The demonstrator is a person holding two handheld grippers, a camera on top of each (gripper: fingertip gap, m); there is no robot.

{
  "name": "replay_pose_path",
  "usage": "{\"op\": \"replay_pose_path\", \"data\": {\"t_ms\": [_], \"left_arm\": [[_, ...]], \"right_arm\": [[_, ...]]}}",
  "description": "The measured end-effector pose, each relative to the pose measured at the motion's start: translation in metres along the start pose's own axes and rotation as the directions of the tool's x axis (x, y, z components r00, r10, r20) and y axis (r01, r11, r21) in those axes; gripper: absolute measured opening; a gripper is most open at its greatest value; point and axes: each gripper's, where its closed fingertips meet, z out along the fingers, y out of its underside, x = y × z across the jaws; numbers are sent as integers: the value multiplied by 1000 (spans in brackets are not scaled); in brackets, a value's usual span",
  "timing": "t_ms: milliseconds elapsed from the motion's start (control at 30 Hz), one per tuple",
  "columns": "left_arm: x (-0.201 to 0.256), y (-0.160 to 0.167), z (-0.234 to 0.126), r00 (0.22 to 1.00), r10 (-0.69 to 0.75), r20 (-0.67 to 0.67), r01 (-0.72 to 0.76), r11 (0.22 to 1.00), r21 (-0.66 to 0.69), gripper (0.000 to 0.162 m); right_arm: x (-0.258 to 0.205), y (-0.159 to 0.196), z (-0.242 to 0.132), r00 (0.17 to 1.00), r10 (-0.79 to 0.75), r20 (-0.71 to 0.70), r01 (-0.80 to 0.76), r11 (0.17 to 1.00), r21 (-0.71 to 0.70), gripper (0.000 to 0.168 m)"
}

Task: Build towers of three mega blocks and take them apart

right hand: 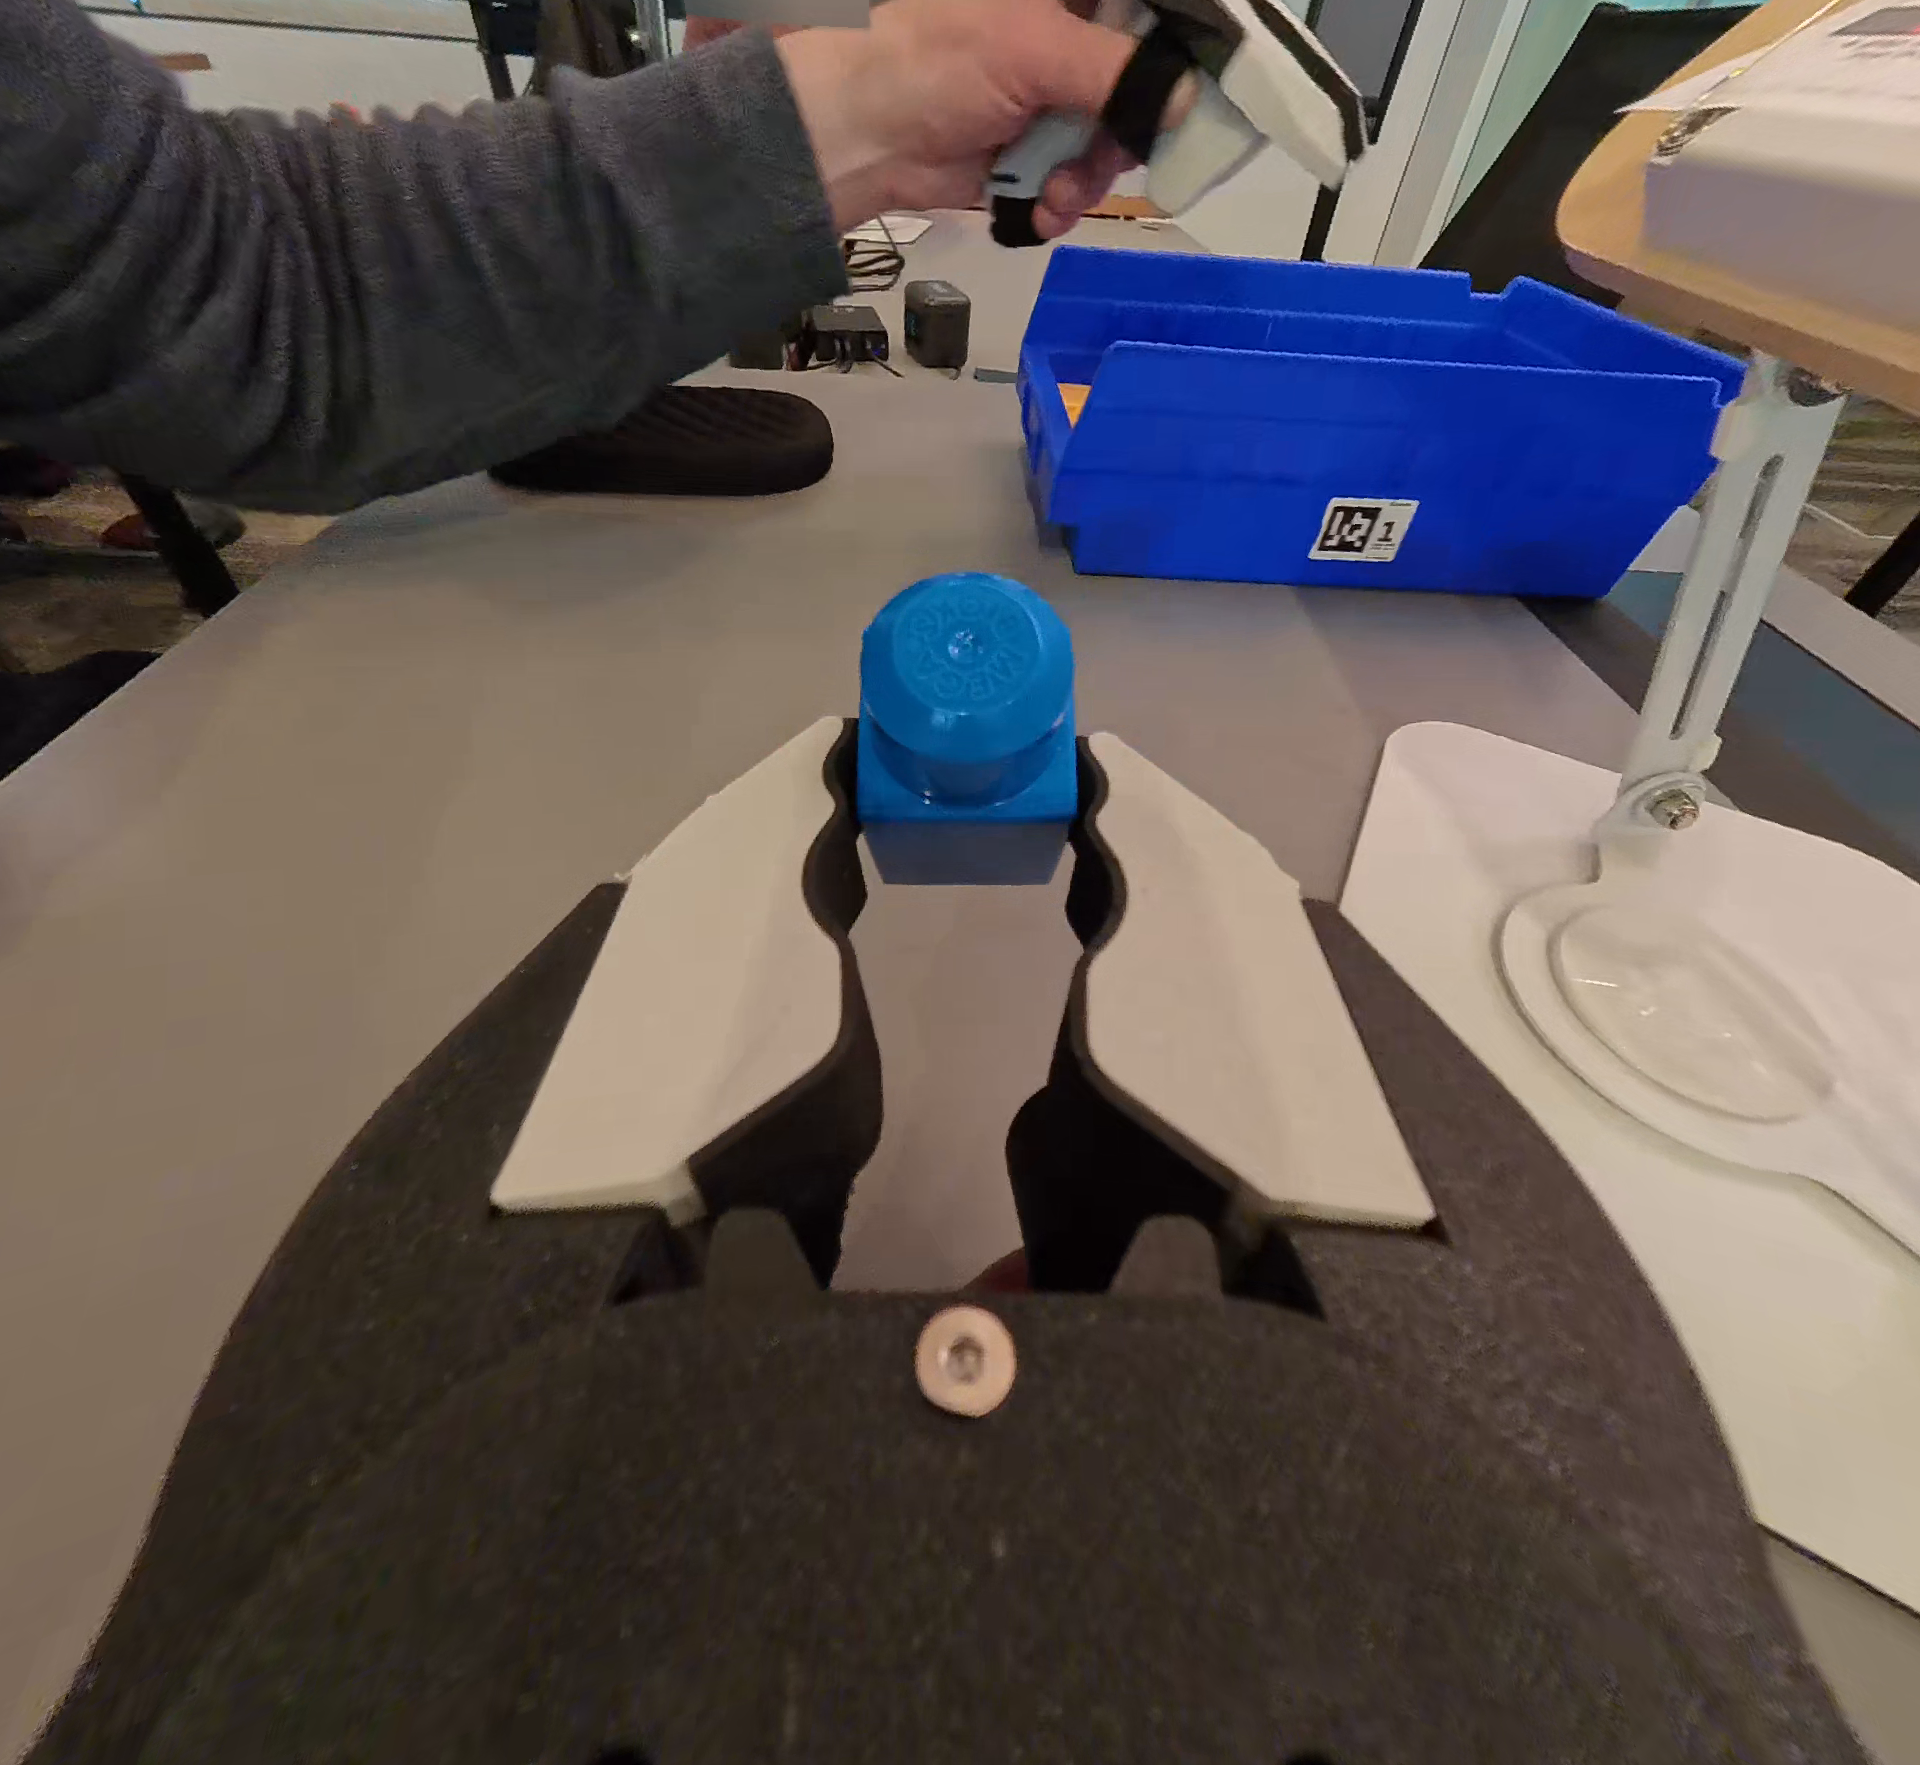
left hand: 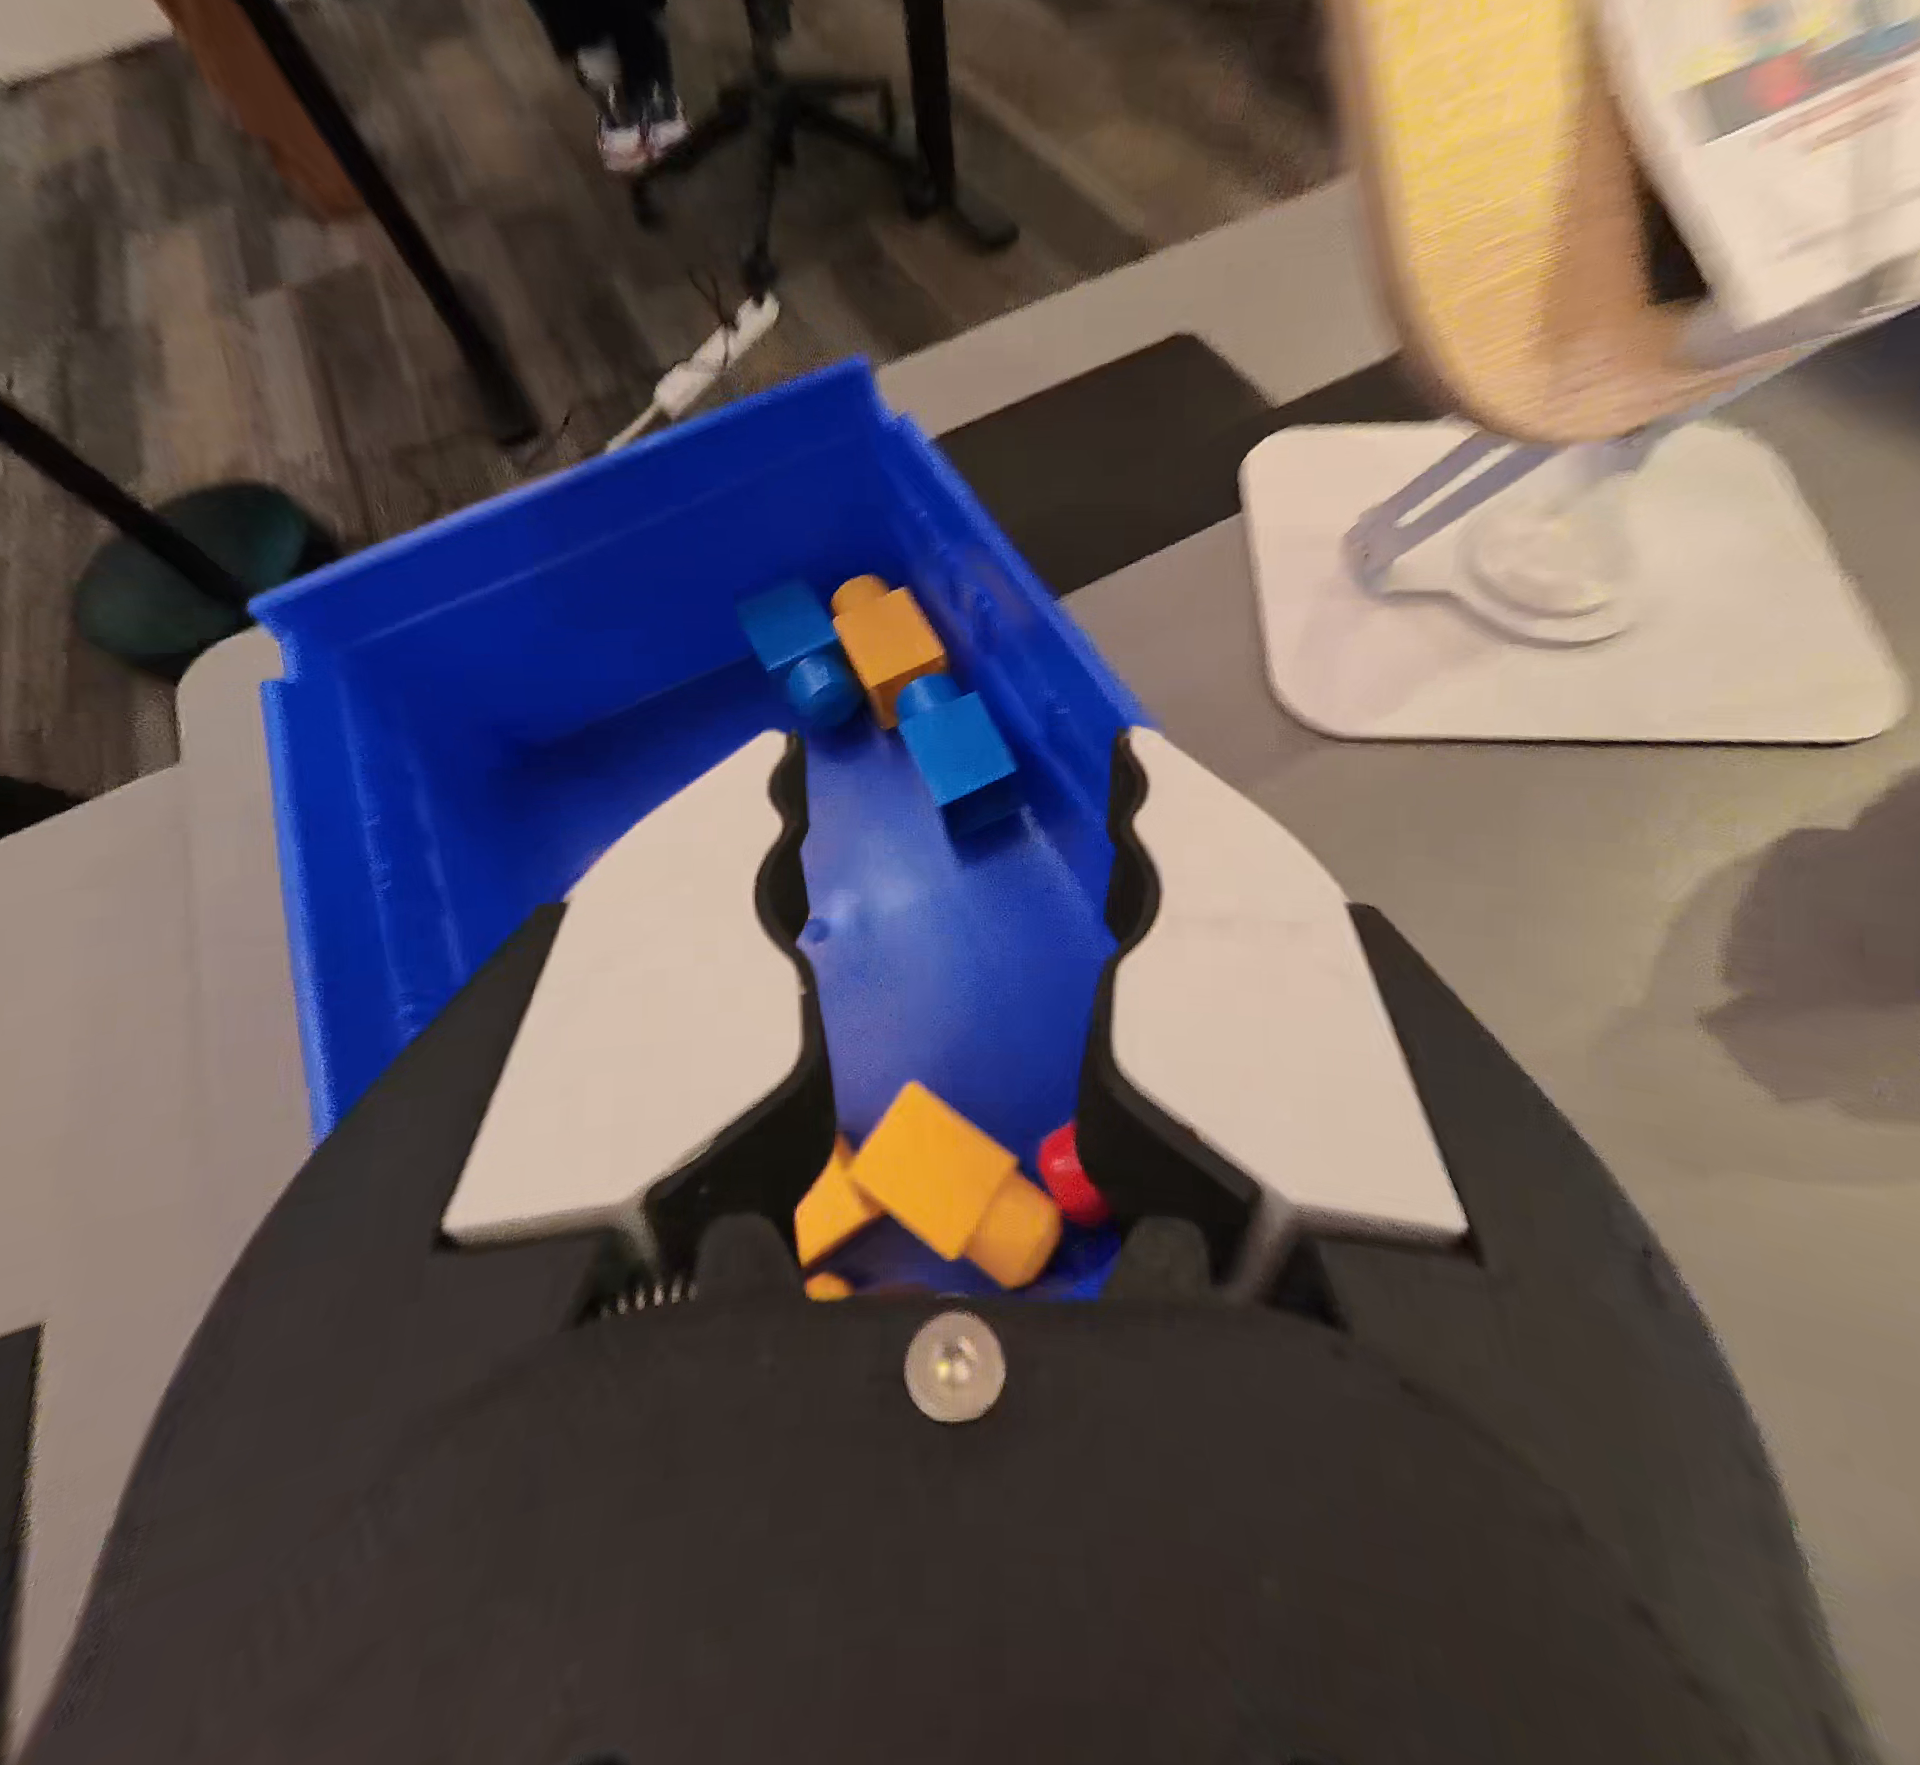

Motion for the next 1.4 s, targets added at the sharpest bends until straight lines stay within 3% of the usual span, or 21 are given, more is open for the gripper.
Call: {"op": "replay_pose_path", "data": {"t_ms": [233, 367, 467, 667, 767, 833, 933, 1100, 1333, 1400], "left_arm": [[-36, 36, 44, 998, 3, 70, 14, 970, -243, 57], [-26, 48, 70, 994, -96, -50, 77, 951, -300, 56], [-14, 59, 63, 987, -66, -150, 6, 928, -373, 57], [-18, 81, 16, 976, 76, -205, -177, 827, -533, 51], [-4, 81, -2, 891, 290, -349, -436, 761, -480, 45], [3, 85, -7, 856, 334, -395, -505, 708, -495, 50], [27, 93, -5, 814, 307, -493, -550, 678, -487, 51], [43, 122, 13, 739, 289, -608, -647, 558, -521, 54], [55, 130, 25, 697, 187, -692, -649, 574, -499, 51], [50, 128, 27, 703, 204, -681, -650, 572, -500, 44]], "right_arm": [[-1, 1, 0, 1000, 8, 12, -8, 1000, -1, 36], [-2, 2, 1, 1000, -1, 18, 1, 1000, -11, 36], [-3, 2, 1, 1000, 0, 24, 1, 1000, -11, 36], [-4, 2, 0, 999, 6, 41, -6, 1000, -5, 36], [-4, 1, 0, 999, 16, 46, -16, 1000, 2, 36], [-4, 1, -1, 999, 15, 47, -15, 1000, 2, 36], [-5, 2, 0, 999, 10, 48, -10, 1000, -4, 36], [-5, 2, 0, 999, 9, 48, -9, 1000, -3, 36], [-5, 0, -2, 998, 22, 59, -23, 1000, 9, 36], [-5, 0, -2, 998, 24, 61, -25, 1000, 12, 36]]}}
